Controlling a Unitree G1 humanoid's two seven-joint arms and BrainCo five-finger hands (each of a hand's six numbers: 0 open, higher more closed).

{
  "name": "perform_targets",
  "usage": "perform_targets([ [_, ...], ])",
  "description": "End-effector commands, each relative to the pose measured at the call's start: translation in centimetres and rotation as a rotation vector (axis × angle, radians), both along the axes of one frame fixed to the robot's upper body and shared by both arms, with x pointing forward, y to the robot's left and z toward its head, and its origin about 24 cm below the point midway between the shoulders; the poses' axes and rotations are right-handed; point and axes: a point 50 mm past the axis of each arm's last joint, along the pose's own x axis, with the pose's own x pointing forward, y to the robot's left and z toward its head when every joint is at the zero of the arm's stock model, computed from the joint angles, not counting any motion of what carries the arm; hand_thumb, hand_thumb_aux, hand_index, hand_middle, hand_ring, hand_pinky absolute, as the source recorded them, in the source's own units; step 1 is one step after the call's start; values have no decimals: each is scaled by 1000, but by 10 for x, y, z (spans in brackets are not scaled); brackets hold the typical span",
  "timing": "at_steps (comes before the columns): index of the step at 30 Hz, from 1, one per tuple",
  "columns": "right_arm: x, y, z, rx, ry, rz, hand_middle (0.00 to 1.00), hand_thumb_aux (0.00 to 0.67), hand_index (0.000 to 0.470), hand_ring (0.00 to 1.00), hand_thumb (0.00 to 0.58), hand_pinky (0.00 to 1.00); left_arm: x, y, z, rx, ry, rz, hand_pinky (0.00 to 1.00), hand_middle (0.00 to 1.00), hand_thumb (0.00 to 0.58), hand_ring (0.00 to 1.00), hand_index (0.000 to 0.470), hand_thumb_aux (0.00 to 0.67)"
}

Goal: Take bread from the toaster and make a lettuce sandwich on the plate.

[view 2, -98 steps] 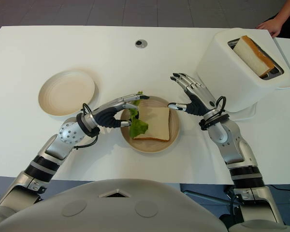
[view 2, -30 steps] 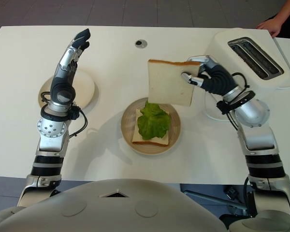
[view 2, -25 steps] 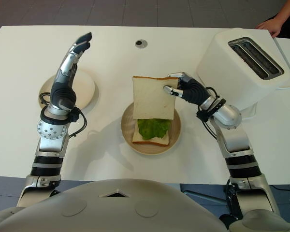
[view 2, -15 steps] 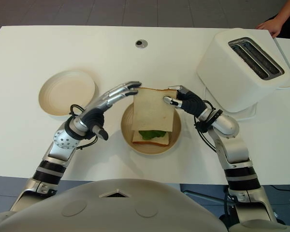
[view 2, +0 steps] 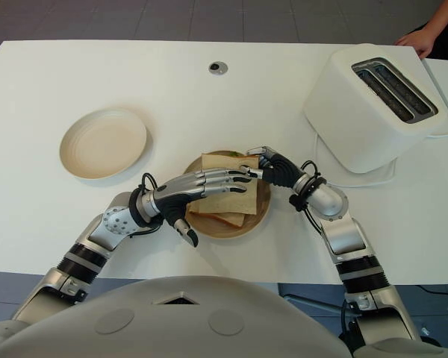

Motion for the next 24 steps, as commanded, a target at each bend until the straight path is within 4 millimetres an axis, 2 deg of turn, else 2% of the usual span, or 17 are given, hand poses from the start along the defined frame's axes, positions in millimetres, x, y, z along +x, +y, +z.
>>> perform_targets([
  [1,-8,-5,-15,-83,47,-4,1000,670,470,1000,580,1000,-9,12,-25,204,78,-39,0,0,0,0,0,0],
  [4,-10,1,-6,-76,-8,47,976,670,470,976,580,976,-9,23,-45,337,148,-30,0,0,0,0,0,0],
  [5,-10,3,-3,-70,-27,55,596,670,470,596,580,596,-7,25,-50,360,168,-13,0,0,0,0,0,0],
  [6,-9,2,1,-68,-58,49,0,368,258,0,462,0,-3,27,-54,382,182,14,0,0,0,0,0,0],
  [7,-7,1,5,-68,-81,40,0,0,0,0,0,0,1,30,-58,402,192,43,0,0,0,0,0,0],
  [9,-2,-6,17,-88,-159,6,0,0,0,0,0,0,7,35,-65,443,213,90,0,0,0,0,0,0],
  [11,9,-24,38,-113,-300,-116,0,0,0,0,0,0,7,38,-69,471,227,99,0,0,0,0,0,0],
  [13,18,-48,64,-178,-486,-273,0,0,0,0,0,0,6,39,-71,484,233,95,0,0,45,0,18,26],
  [15,14,-58,82,-210,-617,-347,0,0,0,0,0,0,8,39,-73,497,234,99,0,0,96,0,41,58],
  [16,10,-56,84,-214,-642,-339,0,0,0,0,0,0,10,39,-73,501,229,103,0,0,128,0,55,79],
  [18,-5,-39,72,-185,-569,-213,0,0,0,0,0,0,23,31,-63,431,163,157,0,0,128,0,55,79],
  [19,-12,-31,64,-154,-506,-149,0,0,0,0,0,0,33,25,-54,349,114,206,0,0,62,0,26,37],
  [20,-19,-24,58,-118,-446,-93,0,0,0,0,0,0,40,16,-39,217,71,235,0,0,156,0,68,97],
  [21,-25,-19,54,-86,-392,-42,0,0,0,0,0,0,40,6,-21,63,40,227,0,0,128,0,55,79],
  [22,-31,-15,53,-52,-351,2,0,60,42,0,100,0,34,-2,-6,-74,37,188,0,0,58,0,24,34],
  [23,-37,-11,51,-19,-305,58,180,423,297,180,501,180,22,-8,9,-214,76,124,0,0,31,0,13,18],
  [24,-45,-7,50,0,-264,132,1000,670,470,1000,580,1000,9,-11,22,-328,143,48,0,0,294,0,140,200],
])
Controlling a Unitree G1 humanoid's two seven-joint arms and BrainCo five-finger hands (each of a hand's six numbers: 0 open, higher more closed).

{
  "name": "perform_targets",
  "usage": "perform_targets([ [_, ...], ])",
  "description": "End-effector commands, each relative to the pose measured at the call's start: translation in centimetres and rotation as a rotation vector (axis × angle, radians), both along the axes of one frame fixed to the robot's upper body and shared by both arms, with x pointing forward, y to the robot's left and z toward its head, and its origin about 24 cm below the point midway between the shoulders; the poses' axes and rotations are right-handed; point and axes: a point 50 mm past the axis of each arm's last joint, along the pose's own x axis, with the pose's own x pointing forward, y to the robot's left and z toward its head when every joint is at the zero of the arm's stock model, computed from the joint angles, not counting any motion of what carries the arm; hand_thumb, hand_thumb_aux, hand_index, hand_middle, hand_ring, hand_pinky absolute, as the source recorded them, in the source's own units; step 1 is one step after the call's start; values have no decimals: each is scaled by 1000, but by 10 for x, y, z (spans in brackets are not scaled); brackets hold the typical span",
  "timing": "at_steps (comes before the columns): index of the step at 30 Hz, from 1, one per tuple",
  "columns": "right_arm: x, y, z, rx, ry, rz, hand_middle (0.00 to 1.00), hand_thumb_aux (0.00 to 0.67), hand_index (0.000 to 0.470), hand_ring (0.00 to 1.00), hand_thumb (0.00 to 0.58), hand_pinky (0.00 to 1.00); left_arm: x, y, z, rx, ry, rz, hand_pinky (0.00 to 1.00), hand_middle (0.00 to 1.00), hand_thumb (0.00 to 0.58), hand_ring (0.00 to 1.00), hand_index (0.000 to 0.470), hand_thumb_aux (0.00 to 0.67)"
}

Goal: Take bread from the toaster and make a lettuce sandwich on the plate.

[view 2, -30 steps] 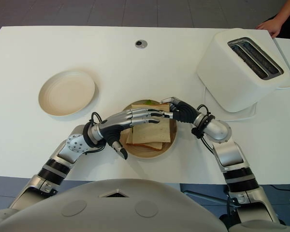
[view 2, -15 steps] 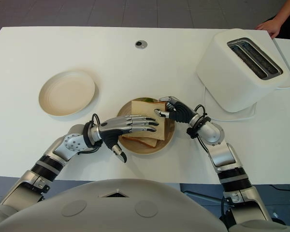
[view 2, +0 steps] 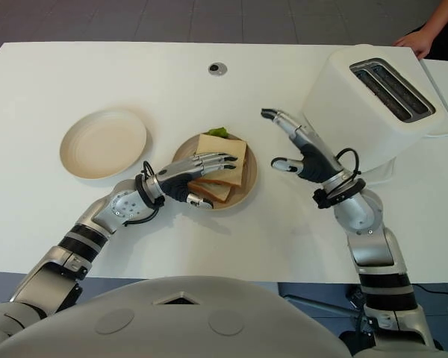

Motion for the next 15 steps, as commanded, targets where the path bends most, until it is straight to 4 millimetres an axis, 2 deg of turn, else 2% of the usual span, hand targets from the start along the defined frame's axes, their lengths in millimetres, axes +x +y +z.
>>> perform_targets([
  [1,-28,17,-3,38,157,275,1000,670,470,1000,580,1000,-44,-14,44,-416,150,-240,216,216,548,216,359,512],
  [2,-42,22,-7,35,206,390,1000,670,470,1000,580,1000,-58,-13,50,-467,221,-322,443,443,580,443,470,670],
  [3,-54,25,-11,26,254,491,1000,670,470,1000,580,1000,-68,-11,53,-482,283,-383,1000,1000,580,1000,470,670],
  [5,-76,27,-29,-70,358,647,1000,670,470,1000,580,1000,-83,0,42,-403,410,-437,1000,1000,580,1000,470,670],
  [7,-82,27,-43,-150,411,702,1000,670,470,1000,580,1000,-90,10,25,-292,512,-430,1000,1000,580,1000,470,670],
  [9,-80,31,-52,-187,426,722,1000,670,470,1000,580,1000,-93,18,0,-122,588,-374,1000,1000,580,1000,470,670],
  [12,-70,38,-64,-231,416,697,1000,670,470,1000,580,1000,-88,25,-33,74,620,-246,1000,1000,580,1000,470,670],
  [15,-42,48,-71,-244,340,549,1000,670,470,1000,580,1000,-58,25,-50,156,544,-15,1000,1000,580,1000,470,670],
])
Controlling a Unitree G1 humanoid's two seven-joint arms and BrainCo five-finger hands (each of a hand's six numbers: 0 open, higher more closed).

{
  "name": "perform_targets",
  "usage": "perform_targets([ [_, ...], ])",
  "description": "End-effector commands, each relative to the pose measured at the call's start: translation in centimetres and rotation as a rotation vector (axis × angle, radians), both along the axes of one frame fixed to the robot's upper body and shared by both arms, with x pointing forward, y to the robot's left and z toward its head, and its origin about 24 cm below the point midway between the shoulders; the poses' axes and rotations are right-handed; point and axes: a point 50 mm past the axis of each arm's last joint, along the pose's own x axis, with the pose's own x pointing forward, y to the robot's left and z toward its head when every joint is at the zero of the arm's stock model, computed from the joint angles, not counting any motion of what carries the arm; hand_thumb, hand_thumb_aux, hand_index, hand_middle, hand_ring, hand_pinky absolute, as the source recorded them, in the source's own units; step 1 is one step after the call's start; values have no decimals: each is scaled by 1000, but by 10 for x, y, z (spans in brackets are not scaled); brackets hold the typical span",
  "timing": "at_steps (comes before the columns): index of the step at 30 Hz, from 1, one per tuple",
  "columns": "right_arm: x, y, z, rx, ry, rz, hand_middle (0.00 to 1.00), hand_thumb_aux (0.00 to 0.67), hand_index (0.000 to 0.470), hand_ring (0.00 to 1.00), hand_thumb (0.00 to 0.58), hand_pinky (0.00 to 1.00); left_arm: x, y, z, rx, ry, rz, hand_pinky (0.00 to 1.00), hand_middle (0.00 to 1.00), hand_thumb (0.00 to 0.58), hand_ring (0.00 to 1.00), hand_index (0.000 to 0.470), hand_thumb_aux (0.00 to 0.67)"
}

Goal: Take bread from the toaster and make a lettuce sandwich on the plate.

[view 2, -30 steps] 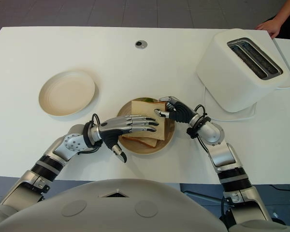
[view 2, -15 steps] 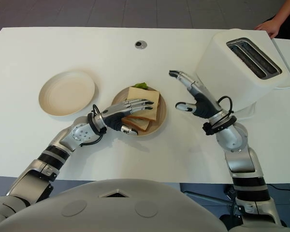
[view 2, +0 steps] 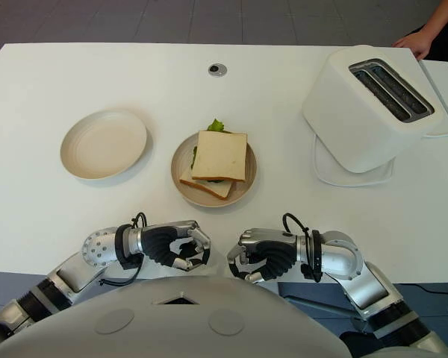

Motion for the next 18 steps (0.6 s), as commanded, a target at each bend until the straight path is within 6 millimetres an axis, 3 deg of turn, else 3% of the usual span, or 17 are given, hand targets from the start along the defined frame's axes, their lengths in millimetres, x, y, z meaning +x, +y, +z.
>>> perform_targets([
  [1,40,13,-9,-20,-128,-195,1000,670,470,1000,580,1000,43,3,-23,198,-126,273,1000,1000,580,1000,470,670],
  [6,94,8,-19,-84,-347,-516,1000,670,470,1000,580,1000,81,3,-37,347,-291,482,1000,1000,580,1000,470,670],
  [11,123,6,-27,-45,-451,-725,1000,670,470,1000,580,1000,86,-19,-37,206,-272,471,1000,1000,580,1000,470,670],
  [12,124,6,-26,-13,-445,-750,1000,670,470,1000,580,1000,86,-21,-34,155,-259,474,855,855,580,855,470,670],
  [13,123,4,-23,27,-438,-774,1000,670,470,1000,580,1000,86,-22,-29,96,-257,484,427,427,580,427,470,670],
  [14,122,0,-20,79,-425,-800,1000,670,470,1000,580,1000,85,-21,-23,27,-258,495,0,0,539,0,345,491],
  [15,120,-4,-16,132,-405,-822,714,670,470,714,580,714,85,-21,-12,-61,-283,506,0,0,460,0,256,365],
  [16,117,-9,-9,204,-382,-836,0,512,359,0,548,0,83,-20,2,-177,-308,504,0,0,108,0,46,66],
  [17,113,-15,1,298,-356,-861,0,223,157,0,322,0,80,-19,19,-305,-335,508,0,0,0,0,0,0],
  [18,111,-23,14,393,-355,-890,0,0,0,0,0,0,79,-15,36,-445,-350,539,0,0,0,0,0,0],
])
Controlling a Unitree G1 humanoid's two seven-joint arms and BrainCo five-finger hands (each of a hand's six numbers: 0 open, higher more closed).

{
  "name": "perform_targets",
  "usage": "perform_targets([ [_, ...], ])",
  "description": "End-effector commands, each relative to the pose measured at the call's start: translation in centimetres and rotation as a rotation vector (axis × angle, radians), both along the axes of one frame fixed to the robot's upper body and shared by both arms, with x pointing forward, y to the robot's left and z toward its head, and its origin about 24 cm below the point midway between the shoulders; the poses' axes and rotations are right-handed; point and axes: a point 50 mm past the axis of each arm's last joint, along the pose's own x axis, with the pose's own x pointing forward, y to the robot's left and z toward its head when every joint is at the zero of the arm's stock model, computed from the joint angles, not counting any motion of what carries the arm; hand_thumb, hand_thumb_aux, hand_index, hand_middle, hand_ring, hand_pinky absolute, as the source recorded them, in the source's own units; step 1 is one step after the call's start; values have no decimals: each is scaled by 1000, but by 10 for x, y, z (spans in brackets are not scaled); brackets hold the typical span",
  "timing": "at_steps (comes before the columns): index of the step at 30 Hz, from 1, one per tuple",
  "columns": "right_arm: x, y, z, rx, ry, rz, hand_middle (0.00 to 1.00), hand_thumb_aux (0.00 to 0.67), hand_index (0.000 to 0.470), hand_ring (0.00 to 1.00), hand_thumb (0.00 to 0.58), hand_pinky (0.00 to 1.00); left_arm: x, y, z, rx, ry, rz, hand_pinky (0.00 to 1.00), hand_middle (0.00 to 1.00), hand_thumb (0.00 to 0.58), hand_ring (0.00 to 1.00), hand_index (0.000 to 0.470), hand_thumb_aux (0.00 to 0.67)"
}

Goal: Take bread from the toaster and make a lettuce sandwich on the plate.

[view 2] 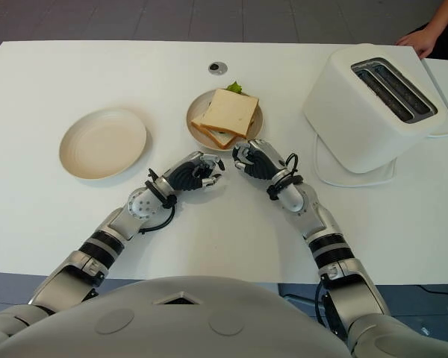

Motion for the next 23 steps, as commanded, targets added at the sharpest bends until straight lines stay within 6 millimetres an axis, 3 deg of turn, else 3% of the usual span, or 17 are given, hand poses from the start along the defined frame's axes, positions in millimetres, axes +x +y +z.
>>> perform_targets([
  [1,-10,-24,37,281,-99,-47,0,0,0,0,0,0,-10,13,42,-401,-124,34,0,0,0,0,0,0],
  [4,1,-32,55,407,-253,-192,0,0,0,0,0,0,11,30,63,-620,-209,239,0,0,0,0,0,0],
  [7,11,-28,46,410,-283,-302,0,0,0,0,0,0,31,35,62,-654,-214,397,0,0,0,0,0,0],
  [11,17,-22,45,470,-335,-360,0,0,0,0,0,0,41,37,62,-650,-226,466,0,0,0,0,0,0],
  [15,11,-13,45,538,-367,-337,0,0,0,0,0,0,37,38,58,-640,-207,448,0,0,0,0,0,0],
  [23,-18,-6,37,629,-324,-290,0,0,0,0,0,0,5,42,43,-584,-153,429,0,0,0,0,0,0],
])
